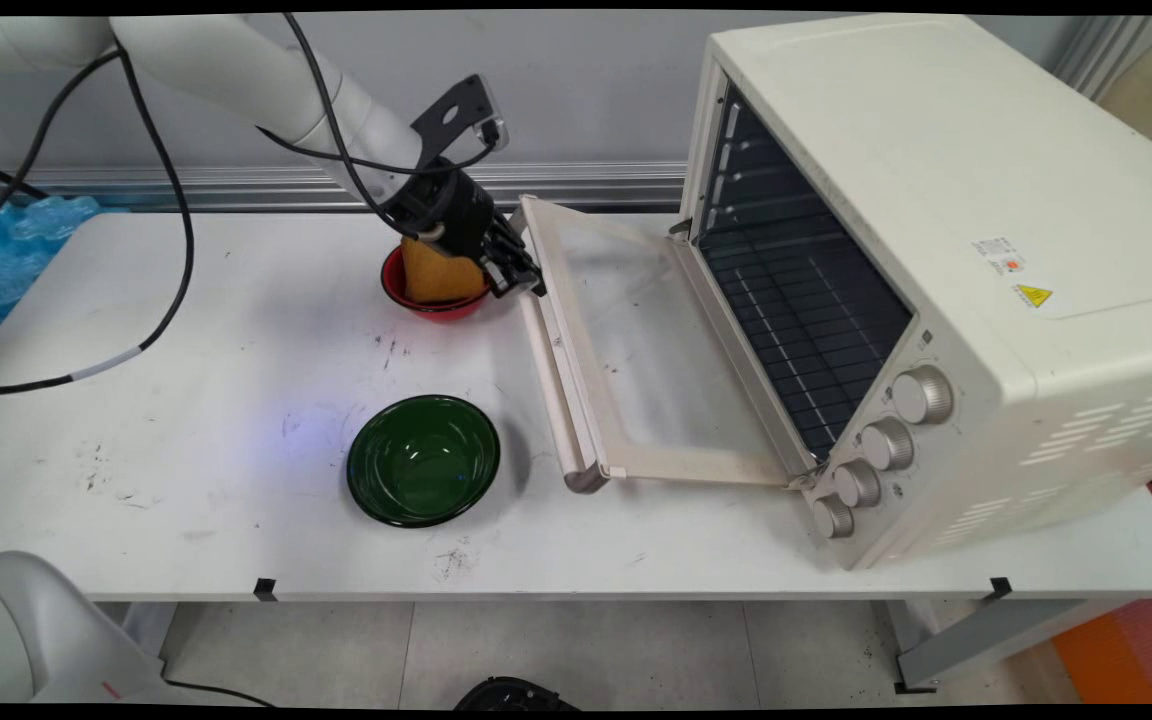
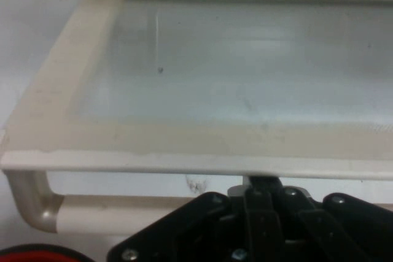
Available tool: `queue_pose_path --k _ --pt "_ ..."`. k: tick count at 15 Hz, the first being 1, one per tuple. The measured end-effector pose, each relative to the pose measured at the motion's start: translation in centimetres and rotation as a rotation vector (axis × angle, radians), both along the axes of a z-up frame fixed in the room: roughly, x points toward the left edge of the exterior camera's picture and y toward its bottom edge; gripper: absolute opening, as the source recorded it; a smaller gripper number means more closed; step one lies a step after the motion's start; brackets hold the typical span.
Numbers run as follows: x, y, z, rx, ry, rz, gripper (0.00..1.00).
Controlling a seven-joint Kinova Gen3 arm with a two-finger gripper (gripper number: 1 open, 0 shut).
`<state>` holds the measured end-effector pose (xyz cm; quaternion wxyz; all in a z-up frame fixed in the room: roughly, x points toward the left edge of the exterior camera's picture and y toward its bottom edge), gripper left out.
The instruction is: Open the oven
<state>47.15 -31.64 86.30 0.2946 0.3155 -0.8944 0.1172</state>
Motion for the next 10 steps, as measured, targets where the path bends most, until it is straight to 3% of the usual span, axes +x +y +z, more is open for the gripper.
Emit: queue_pose_path --k 10 --pt "2.0 2.2 3.8 -0.012 -0.024 -0.022 0.0"
